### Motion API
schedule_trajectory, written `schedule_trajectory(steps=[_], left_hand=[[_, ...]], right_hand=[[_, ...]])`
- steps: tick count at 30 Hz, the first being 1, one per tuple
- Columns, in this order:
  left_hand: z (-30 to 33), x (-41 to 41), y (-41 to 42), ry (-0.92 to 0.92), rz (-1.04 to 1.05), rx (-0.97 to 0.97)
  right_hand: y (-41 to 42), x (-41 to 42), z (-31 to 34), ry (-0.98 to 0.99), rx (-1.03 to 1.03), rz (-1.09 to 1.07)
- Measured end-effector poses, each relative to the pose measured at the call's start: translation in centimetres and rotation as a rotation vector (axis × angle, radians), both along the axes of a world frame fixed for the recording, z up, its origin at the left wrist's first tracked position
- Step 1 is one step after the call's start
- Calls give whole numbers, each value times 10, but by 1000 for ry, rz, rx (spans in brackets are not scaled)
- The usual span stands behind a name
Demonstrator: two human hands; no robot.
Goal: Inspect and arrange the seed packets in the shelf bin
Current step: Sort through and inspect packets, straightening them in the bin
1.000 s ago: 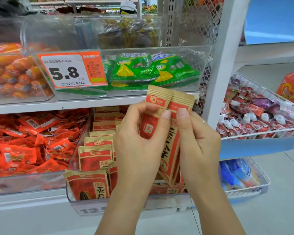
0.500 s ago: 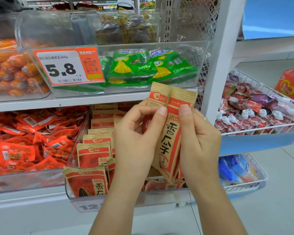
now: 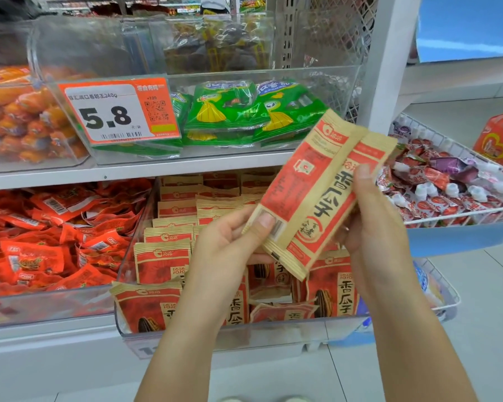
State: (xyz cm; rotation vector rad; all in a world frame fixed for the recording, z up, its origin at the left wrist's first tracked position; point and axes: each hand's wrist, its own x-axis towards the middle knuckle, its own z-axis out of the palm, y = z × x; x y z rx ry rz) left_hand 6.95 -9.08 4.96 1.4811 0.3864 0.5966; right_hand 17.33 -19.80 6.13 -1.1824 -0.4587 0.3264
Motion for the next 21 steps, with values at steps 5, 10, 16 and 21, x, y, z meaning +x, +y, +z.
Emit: schedule_trajectory(steps=[5,10,16,21], left_hand=[[3,0,2,-125,92,-75],[-4,3,1,-135,293,243],[-12,2,4,-89,399,573],[-16,-1,6,-38,407,891]], right_hand=[[6,-12,-1,-180,-108,178],[13,-14,-5,-174,-36,109],[15,-14,-7,-151,-31,112],[17,-18,-8,-168,-47,105]])
